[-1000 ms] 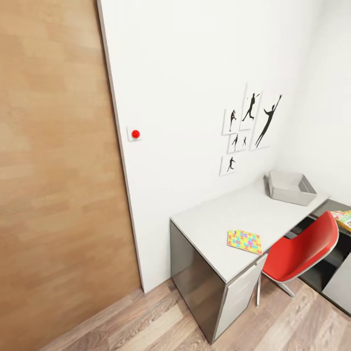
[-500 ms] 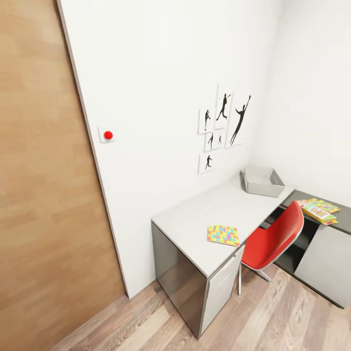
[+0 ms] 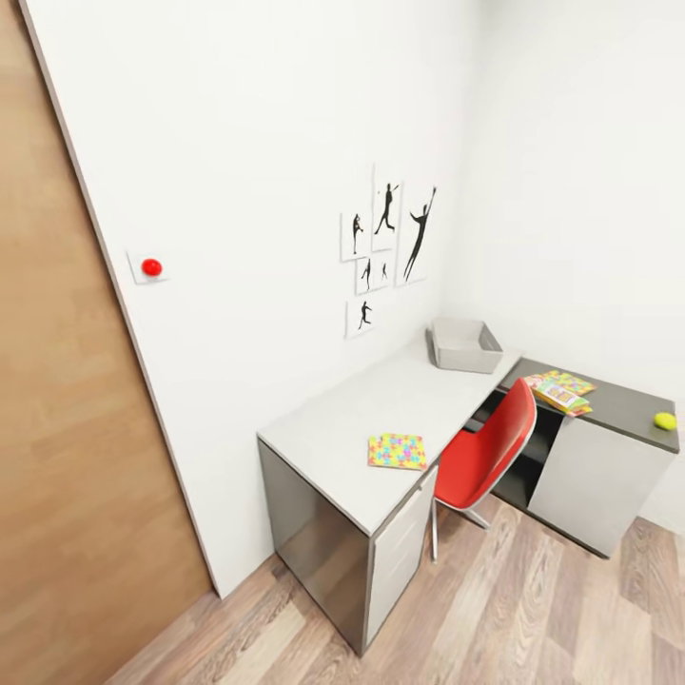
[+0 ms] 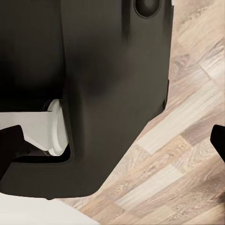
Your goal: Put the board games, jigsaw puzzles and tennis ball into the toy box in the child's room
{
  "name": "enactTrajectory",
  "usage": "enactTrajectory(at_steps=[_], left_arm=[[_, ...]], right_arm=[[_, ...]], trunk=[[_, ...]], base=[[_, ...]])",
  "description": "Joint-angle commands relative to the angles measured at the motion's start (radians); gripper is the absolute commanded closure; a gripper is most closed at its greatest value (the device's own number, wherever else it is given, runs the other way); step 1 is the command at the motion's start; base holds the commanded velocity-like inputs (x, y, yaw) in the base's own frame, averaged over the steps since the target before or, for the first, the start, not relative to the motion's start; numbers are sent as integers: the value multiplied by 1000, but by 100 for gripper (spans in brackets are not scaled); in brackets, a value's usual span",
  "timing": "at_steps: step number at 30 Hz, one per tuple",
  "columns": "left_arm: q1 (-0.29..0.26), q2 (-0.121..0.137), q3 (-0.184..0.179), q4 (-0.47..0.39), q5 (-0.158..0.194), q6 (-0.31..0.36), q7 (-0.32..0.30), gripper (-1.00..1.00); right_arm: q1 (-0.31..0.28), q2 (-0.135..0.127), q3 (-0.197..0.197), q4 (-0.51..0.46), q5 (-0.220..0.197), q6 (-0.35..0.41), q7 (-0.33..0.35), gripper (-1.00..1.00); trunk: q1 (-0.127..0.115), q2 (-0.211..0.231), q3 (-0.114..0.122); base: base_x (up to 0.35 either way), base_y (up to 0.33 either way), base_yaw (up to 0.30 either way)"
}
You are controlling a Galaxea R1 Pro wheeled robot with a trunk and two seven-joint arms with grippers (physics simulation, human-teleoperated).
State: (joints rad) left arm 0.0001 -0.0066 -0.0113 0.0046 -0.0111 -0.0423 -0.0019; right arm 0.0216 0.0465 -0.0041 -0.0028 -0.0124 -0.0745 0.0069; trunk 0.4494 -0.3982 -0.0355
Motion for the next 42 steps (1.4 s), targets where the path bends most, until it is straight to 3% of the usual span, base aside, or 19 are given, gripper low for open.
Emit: enactTrajectory(at_steps=[1,32,42], left_arm=[[0,0,-1,0,-1,-5,0,-100],[-1,3,3,-6,-1,-5,0,-100],[-2,3,7,-95,-1,-2,-1,-100]], right_arm=[[0,0,0,0,-1,-3,1,-100],[0,3,-2,0,-3,-4,1,-100],[0,-9,-53,0,-91,-3,3,-100]], trunk=[[1,-2,-2],[1,-2,-2],[1,-2,-2]], base=[[0,0,-284],[0,0,-284],[0,0,-284]])
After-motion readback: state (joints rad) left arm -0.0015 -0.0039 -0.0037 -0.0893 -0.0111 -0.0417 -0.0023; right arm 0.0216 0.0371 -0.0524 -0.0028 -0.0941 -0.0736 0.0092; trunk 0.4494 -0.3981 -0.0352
